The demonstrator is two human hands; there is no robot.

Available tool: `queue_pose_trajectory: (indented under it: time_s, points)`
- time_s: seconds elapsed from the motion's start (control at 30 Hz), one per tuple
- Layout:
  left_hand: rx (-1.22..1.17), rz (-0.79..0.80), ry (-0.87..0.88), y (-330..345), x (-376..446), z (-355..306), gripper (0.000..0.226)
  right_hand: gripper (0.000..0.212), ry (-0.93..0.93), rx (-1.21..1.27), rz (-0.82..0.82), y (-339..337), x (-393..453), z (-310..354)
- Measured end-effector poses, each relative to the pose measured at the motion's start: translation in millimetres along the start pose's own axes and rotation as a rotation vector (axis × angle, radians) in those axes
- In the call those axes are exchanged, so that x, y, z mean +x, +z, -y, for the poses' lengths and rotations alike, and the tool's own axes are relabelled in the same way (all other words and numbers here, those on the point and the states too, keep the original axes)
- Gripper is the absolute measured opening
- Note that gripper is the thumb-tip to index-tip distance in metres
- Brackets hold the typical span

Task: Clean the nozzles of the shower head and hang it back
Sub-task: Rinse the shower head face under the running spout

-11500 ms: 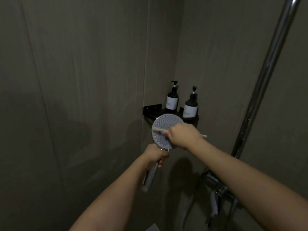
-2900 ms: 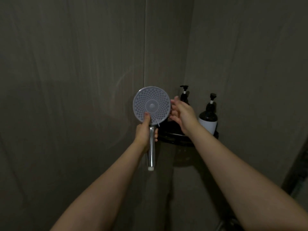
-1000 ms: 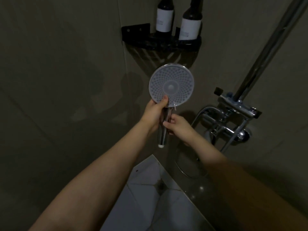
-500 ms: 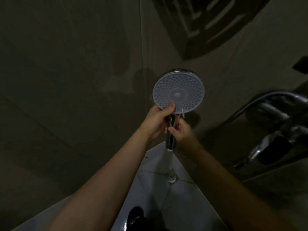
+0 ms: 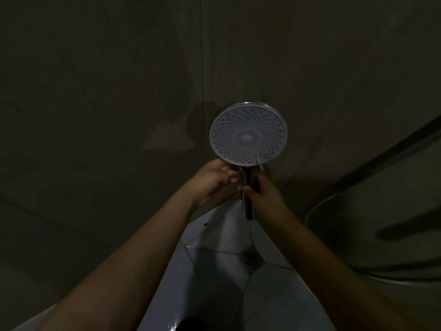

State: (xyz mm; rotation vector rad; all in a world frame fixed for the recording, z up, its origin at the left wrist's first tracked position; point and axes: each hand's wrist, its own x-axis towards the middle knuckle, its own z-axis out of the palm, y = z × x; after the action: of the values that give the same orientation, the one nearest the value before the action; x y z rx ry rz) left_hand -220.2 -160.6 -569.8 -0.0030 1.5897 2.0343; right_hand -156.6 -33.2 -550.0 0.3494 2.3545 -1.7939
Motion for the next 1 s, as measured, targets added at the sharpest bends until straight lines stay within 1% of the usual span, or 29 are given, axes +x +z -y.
queue_pose_trajectory:
  time_s: [0.1,0.2,0.3,0.4,0.47,0.53,0.63,0.7,0.83,0.87,0.93,1.0]
  points:
    - [0.038,-0.065,-0.036,-27.5,32.5,59.2,0.048,0.035,-0.038,-0.008,0.003,3.7,23.8,-36.4]
    - [0.134,-0.112,-0.082,-51.4,67.7,125.0,0.036,0.021,-0.08,-0.086,0.009,4.2,53.0,-74.5]
    - [0.173,-0.2,-0.093,-72.5,103.7,175.2,0.021,0.031,-0.096,-0.091,0.001,5.1,75.1,-105.0]
    - [0.21,-0.294,-0.095,-93.8,147.0,228.4,0.013,0.028,-0.087,-0.042,-0.014,10.2,95.2,-141.8]
    - [0.326,-0.299,-0.121,-103.2,166.2,262.8,0.019,0.02,-0.084,-0.012,-0.01,13.0,106.3,-164.2]
    - [0.474,-0.298,-0.139,-111.8,182.5,295.4,0.023,0.026,-0.11,0.003,-0.01,13.2,117.1,-181.9]
    - [0.672,-0.327,-0.182,-128.0,208.1,338.1,0.022,0.024,-0.157,-0.007,-0.017,15.4,133.6,-202.1]
    - [0.82,-0.325,-0.242,-137.0,224.1,358.3,0.024,0.021,-0.183,-0.025,-0.012,15.4,144.0,-213.4]
    - [1.039,-0.309,-0.379,-143.4,242.1,387.0,0.031,0.022,-0.221,-0.123,0.025,13.7,158.7,-235.6]
    - [1.071,-0.325,-0.406,-143.7,244.9,394.6,0.032,0.026,-0.231,-0.157,0.024,11.0,160.6,-239.8]
    - [1.112,-0.351,-0.43,-144.2,249.1,404.0,0.035,0.025,-0.235,-0.203,0.014,6.5,162.6,-248.1]
    - [1.066,-0.37,-0.489,-142.2,255.5,412.0,0.036,0.023,-0.225,-0.206,0.007,2.1,163.1,-255.7]
